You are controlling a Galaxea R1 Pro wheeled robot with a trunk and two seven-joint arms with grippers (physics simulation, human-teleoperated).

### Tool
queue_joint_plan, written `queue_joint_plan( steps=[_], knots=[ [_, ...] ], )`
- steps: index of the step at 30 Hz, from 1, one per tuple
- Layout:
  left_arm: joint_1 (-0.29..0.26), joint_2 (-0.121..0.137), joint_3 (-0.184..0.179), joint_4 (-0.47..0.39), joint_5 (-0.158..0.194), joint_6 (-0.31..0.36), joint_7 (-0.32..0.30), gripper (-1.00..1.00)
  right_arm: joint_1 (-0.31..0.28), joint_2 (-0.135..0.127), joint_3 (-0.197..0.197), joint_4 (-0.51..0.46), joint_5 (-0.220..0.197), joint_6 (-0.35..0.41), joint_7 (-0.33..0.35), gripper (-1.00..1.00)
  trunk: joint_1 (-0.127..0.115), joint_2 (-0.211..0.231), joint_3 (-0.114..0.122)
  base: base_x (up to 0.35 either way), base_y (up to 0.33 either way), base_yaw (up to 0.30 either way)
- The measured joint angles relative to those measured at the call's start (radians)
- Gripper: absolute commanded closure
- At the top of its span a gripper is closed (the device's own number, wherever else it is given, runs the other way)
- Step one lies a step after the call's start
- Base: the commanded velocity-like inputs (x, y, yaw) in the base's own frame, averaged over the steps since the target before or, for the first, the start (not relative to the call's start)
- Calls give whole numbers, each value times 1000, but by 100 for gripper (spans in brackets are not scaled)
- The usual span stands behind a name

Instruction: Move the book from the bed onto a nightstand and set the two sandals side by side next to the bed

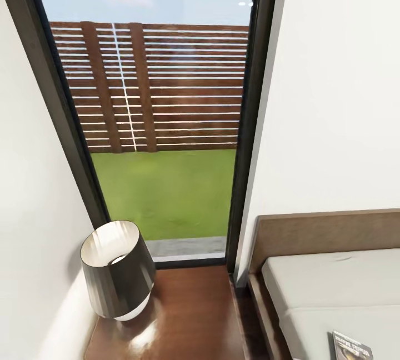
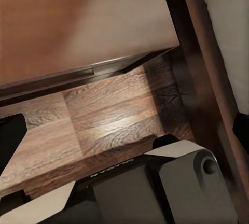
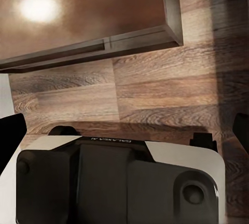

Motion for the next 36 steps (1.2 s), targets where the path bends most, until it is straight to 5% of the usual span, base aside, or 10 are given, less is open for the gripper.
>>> queue_joint_plan(
  steps=[36],
  knots=[
    [0,0,3,0,2,0,0,-100,0,0,0,0,0,0,1,-100,0,0,0,77,19,-1]
  ],
)
